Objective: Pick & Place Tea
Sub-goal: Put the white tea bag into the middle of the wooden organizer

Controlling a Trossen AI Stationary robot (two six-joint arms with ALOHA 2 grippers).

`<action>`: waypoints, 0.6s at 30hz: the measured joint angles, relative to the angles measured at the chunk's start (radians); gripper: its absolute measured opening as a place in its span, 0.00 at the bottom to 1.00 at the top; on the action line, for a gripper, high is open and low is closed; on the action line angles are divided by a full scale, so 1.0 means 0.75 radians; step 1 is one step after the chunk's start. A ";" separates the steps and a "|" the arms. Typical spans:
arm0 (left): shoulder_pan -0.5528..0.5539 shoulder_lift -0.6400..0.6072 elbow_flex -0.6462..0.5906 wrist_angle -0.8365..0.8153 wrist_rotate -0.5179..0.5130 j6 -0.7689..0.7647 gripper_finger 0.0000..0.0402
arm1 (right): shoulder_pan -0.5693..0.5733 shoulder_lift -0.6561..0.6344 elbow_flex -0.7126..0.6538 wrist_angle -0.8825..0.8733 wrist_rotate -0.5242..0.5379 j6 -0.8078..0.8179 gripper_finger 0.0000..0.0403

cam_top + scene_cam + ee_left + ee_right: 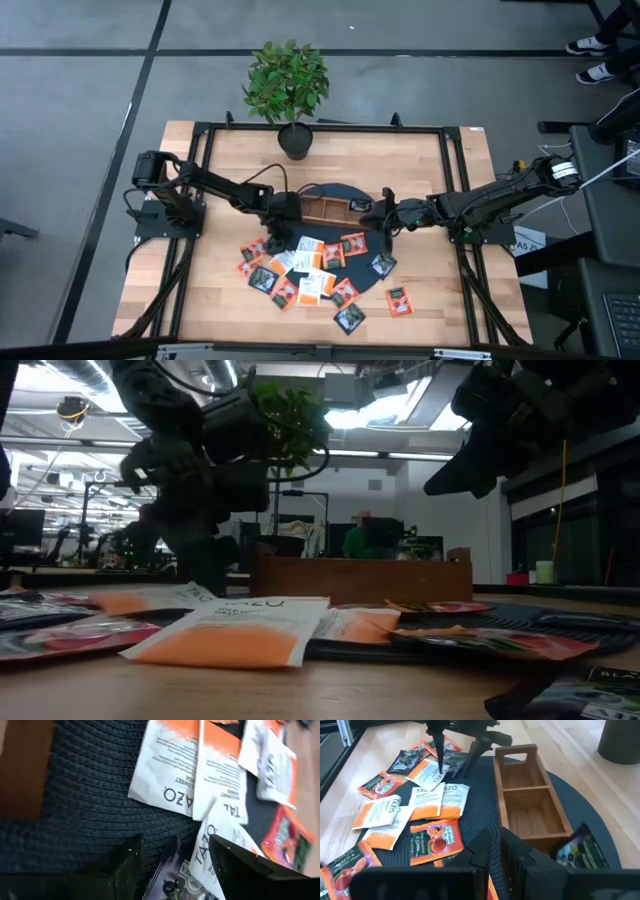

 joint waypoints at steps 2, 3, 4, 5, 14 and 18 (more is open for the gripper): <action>-0.002 -0.001 -0.002 -0.005 0.031 0.020 0.56 | 0.000 0.000 0.000 0.000 0.000 0.000 0.10; -0.002 -0.001 -0.002 -0.008 0.033 0.025 0.56 | 0.000 0.000 0.000 0.000 0.000 -0.001 0.10; -0.002 -0.001 -0.002 -0.009 0.033 0.033 0.56 | 0.000 0.000 0.000 0.000 0.000 -0.002 0.10; -0.001 -0.001 -0.002 -0.011 0.034 0.044 0.56 | 0.000 0.000 0.000 0.000 0.000 -0.002 0.10; -0.001 -0.019 -0.004 -0.041 0.033 0.080 0.56 | 0.000 0.000 0.000 0.000 0.000 -0.005 0.10; -0.001 -0.045 0.005 -0.098 0.032 0.081 0.56 | 0.000 0.000 0.000 -0.010 0.001 -0.005 0.10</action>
